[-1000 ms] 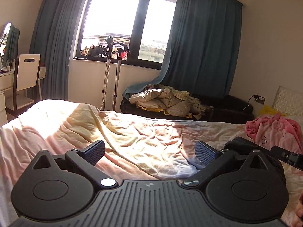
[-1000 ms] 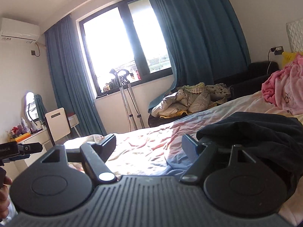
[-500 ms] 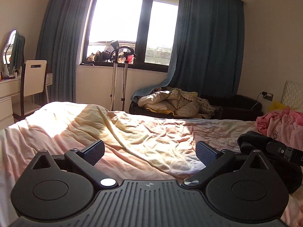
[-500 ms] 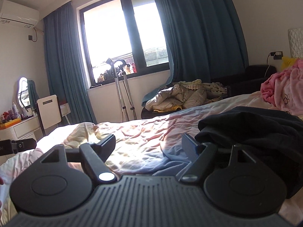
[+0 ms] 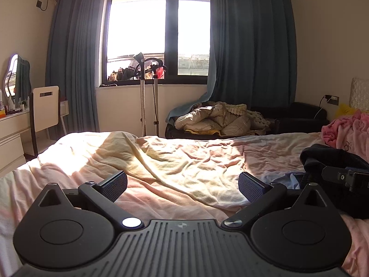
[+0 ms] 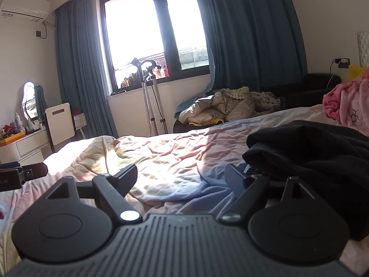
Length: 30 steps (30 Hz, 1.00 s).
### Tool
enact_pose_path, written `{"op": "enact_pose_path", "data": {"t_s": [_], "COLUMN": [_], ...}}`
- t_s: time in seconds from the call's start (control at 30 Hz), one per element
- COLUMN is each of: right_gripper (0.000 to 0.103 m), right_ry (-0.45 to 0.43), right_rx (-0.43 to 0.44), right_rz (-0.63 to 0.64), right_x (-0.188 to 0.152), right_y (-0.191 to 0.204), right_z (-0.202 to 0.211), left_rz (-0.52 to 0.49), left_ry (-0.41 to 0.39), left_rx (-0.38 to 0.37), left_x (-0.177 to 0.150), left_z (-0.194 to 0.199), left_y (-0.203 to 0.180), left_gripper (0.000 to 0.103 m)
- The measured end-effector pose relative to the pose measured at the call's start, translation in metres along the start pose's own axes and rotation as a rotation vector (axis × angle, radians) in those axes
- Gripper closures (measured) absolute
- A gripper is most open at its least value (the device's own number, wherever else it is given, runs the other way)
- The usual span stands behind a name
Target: Fold clothes
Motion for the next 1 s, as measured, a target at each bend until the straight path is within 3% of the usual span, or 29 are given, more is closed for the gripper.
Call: {"op": "enact_pose_path", "data": {"t_s": [0.77, 1.0], "right_gripper": [0.017, 0.000], "right_ry": [-0.007, -0.026], "right_rx": [-0.013, -0.026], "right_rz": [0.052, 0.055], "right_x": [0.0006, 0.0028], "right_y": [0.0062, 0.0042], "right_z": [0.0009, 0.0000], "left_rz": [-0.007, -0.015], "left_ry": [0.012, -0.003], "left_rx": [0.012, 0.048], "left_x": [-0.0017, -0.0014], "left_z": [0.0030, 0.0036], "left_y": [-0.0043, -0.0040], "left_gripper": [0.000, 0.000]}}
Point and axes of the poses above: each gripper's, at about its wrist camera, not at the fingertips, and z roughly against the way its jaws point, y to its left, x to its top, the point moved 10 cm from there along -z, roughly the way its jaws point, and after that the axes turned 11 degrees about y, right-handed, at the moved point
